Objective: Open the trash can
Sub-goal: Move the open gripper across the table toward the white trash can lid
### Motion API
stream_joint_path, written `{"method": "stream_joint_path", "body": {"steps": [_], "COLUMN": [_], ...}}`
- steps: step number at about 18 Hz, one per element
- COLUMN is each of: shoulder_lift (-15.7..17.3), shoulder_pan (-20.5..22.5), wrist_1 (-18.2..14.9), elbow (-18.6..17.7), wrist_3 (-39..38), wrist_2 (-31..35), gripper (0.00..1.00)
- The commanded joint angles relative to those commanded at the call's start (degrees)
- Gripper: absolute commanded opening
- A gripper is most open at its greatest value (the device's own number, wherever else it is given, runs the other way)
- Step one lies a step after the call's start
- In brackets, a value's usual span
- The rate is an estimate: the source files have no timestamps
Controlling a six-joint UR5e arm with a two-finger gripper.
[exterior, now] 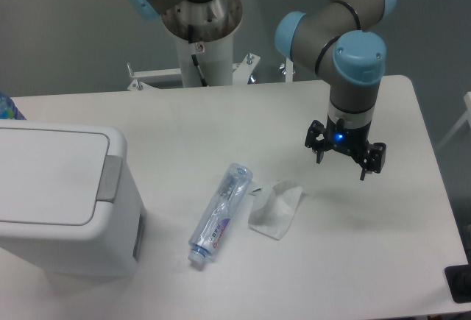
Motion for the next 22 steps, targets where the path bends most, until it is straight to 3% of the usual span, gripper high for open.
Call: {"method": "stream_joint_path", "body": {"steps": [4, 8, 12, 18, 22], "shoulder_lift": [0.61, 1.5, 2.45, 6.68, 6.94], "shoulder_pan": [-0.44, -2.89, -5.62, -8.78, -10.89], "wrist_1": [-0.35, -0.35, -0.35, -0.18, 0.17], "elbow": [-0.09, 0.44, 0.53, 0.79, 4.39], "wrist_3": [-0.35, -5.78, -15.71, -28.62, -41.63], "wrist_2": [-0.53, -3.78, -5.09, -13.52, -21.08], "gripper": [1.0, 1.0, 1.0, 1.0, 1.0]}}
